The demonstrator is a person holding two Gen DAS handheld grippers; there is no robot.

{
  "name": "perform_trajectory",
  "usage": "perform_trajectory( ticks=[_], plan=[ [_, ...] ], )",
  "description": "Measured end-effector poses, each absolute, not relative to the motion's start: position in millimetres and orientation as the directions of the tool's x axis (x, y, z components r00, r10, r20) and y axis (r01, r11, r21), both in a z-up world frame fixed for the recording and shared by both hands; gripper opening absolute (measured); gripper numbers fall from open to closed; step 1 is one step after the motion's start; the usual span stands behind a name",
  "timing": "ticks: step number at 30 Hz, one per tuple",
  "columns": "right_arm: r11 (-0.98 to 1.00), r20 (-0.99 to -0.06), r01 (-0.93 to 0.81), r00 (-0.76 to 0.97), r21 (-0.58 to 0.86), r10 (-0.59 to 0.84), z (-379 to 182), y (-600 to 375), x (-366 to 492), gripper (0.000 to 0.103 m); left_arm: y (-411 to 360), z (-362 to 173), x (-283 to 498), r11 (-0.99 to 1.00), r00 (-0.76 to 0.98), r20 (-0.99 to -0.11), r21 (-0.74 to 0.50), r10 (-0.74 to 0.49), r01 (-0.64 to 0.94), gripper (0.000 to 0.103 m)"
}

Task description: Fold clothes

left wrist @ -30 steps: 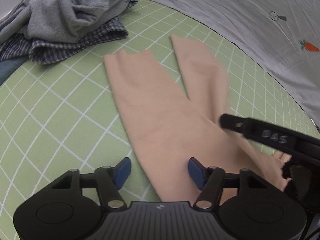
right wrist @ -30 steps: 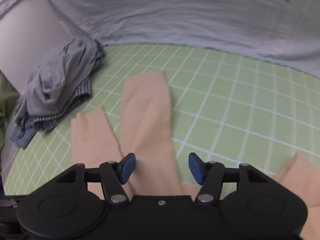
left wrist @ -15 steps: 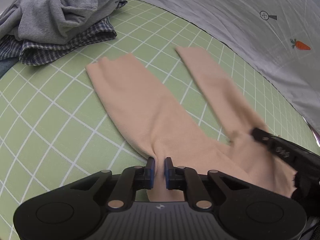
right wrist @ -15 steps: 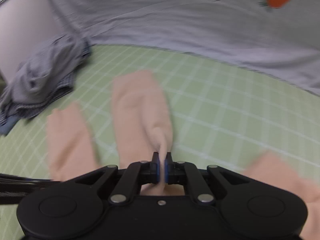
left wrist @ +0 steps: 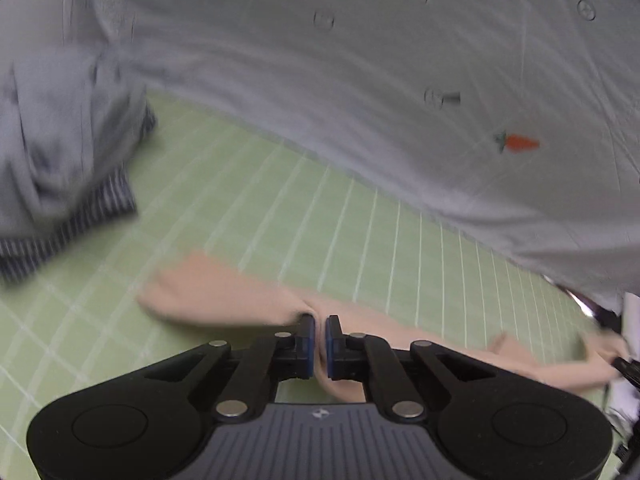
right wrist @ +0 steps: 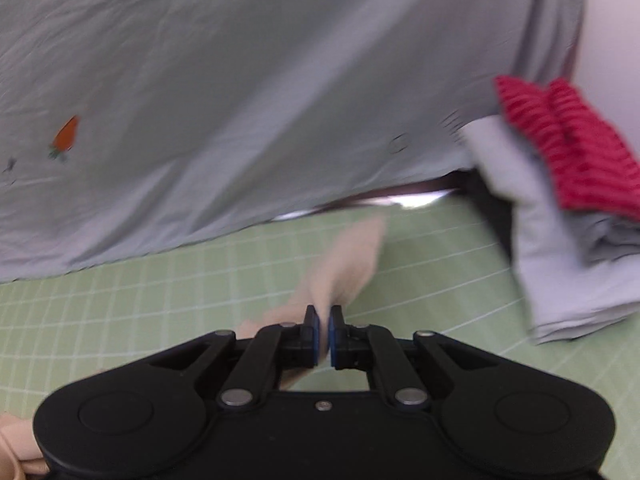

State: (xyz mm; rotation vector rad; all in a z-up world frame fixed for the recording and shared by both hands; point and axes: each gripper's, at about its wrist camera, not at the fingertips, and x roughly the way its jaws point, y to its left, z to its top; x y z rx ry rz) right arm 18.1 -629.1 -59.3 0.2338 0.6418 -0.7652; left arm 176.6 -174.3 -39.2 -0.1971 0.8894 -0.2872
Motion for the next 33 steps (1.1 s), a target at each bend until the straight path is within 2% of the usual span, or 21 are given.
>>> perform_trajectory(
  ticks=[2, 6, 10, 14, 16, 17, 18, 19, 20, 21, 22, 23, 24, 25, 29, 33],
  plan=[
    [0.674, -0.577, 0.736, 0.523, -0.065, -0.627, -49, -629, 8, 0.005, -167, -21, 186, 0.960, 0.659, -0.701, -0.242, -0.273, 0.141, 0.006],
    [0.631, -0.517, 0.768, 0.499, -0.108, -0.696, -33, -637, -6, 0.005, -133, -2, 212, 0.965, 0.706, -0.671, -0.253, -0.225, 0.067, 0.006],
    [0.585, -0.497, 0.800, 0.457, -0.133, -0.738, -26, -663, -15, 0.005, -107, 7, 232, 0.987, 0.750, -0.651, -0.160, -0.119, 0.019, 0.007],
    [0.510, -0.442, 0.847, 0.403, -0.152, -0.801, -12, -688, -22, 0.005, -85, 18, 251, 0.986, 0.782, -0.619, -0.161, -0.072, -0.036, 0.007],
    [0.477, -0.426, 0.869, 0.387, -0.127, -0.818, -6, -699, -25, 0.005, -87, 15, 259, 0.984, 0.778, -0.625, -0.168, -0.061, -0.058, 0.008],
    [0.468, -0.436, 0.875, 0.374, -0.127, -0.818, -9, -703, -23, 0.006, -93, 10, 260, 0.987, 0.767, -0.640, -0.149, -0.052, -0.057, 0.014],
    [0.458, -0.448, 0.880, 0.361, -0.127, -0.818, -12, -706, -21, 0.007, -99, 6, 260, 0.990, 0.755, -0.655, -0.131, -0.044, -0.056, 0.015],
    [0.471, -0.482, 0.867, 0.348, -0.159, -0.804, -20, -705, -16, 0.010, -106, 1, 260, 0.992, 0.743, -0.668, -0.114, -0.038, -0.052, 0.016],
    [0.486, -0.516, 0.853, 0.334, -0.191, -0.789, -27, -704, -11, 0.023, -111, -4, 252, 0.993, 0.735, -0.676, -0.112, -0.052, -0.033, 0.025],
    [0.499, -0.524, 0.844, 0.339, -0.198, -0.781, -33, -693, -11, 0.034, -115, -9, 243, 0.992, 0.725, -0.684, -0.127, -0.077, -0.015, 0.043],
    [0.511, -0.532, 0.835, 0.344, -0.203, -0.774, -39, -681, -12, 0.054, -118, -12, 234, 0.989, 0.718, -0.689, -0.149, -0.098, -0.009, 0.052],
    [0.523, -0.539, 0.827, 0.349, -0.208, -0.767, -44, -670, -12, 0.070, -121, -16, 225, 0.985, 0.711, -0.693, -0.171, -0.118, -0.003, 0.068],
    [0.539, -0.551, 0.821, 0.367, -0.186, -0.749, -48, -657, -17, 0.077, -123, -20, 215, 0.982, 0.703, -0.698, -0.190, -0.137, 0.003, 0.075],
    [0.562, -0.570, 0.810, 0.387, -0.165, -0.725, -53, -641, -22, 0.082, -127, -24, 205, 0.981, 0.691, -0.708, -0.194, -0.145, 0.007, 0.076],
    [0.667, -0.632, 0.737, 0.468, -0.106, -0.618, -70, -576, -41, 0.083, -133, -40, 159, 0.981, 0.631, -0.759, -0.194, -0.159, 0.013, 0.081],
    [0.766, -0.680, 0.638, 0.530, -0.075, -0.507, -88, -518, -60, 0.084, -130, -53, 114, 0.976, 0.571, -0.800, -0.217, -0.186, 0.015, 0.082]
  ],
)
